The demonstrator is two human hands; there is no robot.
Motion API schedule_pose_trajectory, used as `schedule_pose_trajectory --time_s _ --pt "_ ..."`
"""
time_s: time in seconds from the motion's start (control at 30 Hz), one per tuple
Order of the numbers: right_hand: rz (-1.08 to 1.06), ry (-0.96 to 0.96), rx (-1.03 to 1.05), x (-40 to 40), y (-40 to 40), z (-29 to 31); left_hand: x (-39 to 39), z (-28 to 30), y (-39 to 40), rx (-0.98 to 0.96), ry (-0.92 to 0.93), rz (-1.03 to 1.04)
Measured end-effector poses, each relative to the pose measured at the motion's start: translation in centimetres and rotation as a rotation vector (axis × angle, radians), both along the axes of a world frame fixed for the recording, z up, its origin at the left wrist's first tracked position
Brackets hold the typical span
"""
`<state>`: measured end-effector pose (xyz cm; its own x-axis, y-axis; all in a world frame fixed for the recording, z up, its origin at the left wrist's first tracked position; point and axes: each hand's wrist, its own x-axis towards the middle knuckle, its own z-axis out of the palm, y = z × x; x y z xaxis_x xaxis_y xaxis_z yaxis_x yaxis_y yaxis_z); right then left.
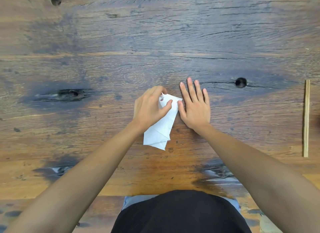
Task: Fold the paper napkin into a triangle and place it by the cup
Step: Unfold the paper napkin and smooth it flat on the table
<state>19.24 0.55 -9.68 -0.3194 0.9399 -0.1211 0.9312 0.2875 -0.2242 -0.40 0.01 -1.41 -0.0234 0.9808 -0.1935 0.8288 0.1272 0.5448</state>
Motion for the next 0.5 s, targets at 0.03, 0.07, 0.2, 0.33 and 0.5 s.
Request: schedule_pose_trajectory --time_s 0.03,0.07,0.2,0.33,0.5 --pt "0.001 0.002 -0.005 0.0 0.0 0.0 -0.3 0.0 0.0 0.005 -0.011 0.039" --pt "0.003 0.004 -0.012 0.0 0.0 -0.1 -0.7 0.1 0.0 0.006 -0.035 0.080" --pt "0.013 0.005 -0.026 0.1 0.0 -0.2 -3.2 0.5 0.0 0.012 -0.171 0.235" --pt "0.020 0.000 -0.021 0.2 0.0 -0.3 -6.2 1.0 0.0 -0.011 -0.199 0.299" --pt "0.027 -0.008 -0.018 0.2 0.1 -0.5 -9.8 0.4 1.3 -0.076 -0.163 0.316"
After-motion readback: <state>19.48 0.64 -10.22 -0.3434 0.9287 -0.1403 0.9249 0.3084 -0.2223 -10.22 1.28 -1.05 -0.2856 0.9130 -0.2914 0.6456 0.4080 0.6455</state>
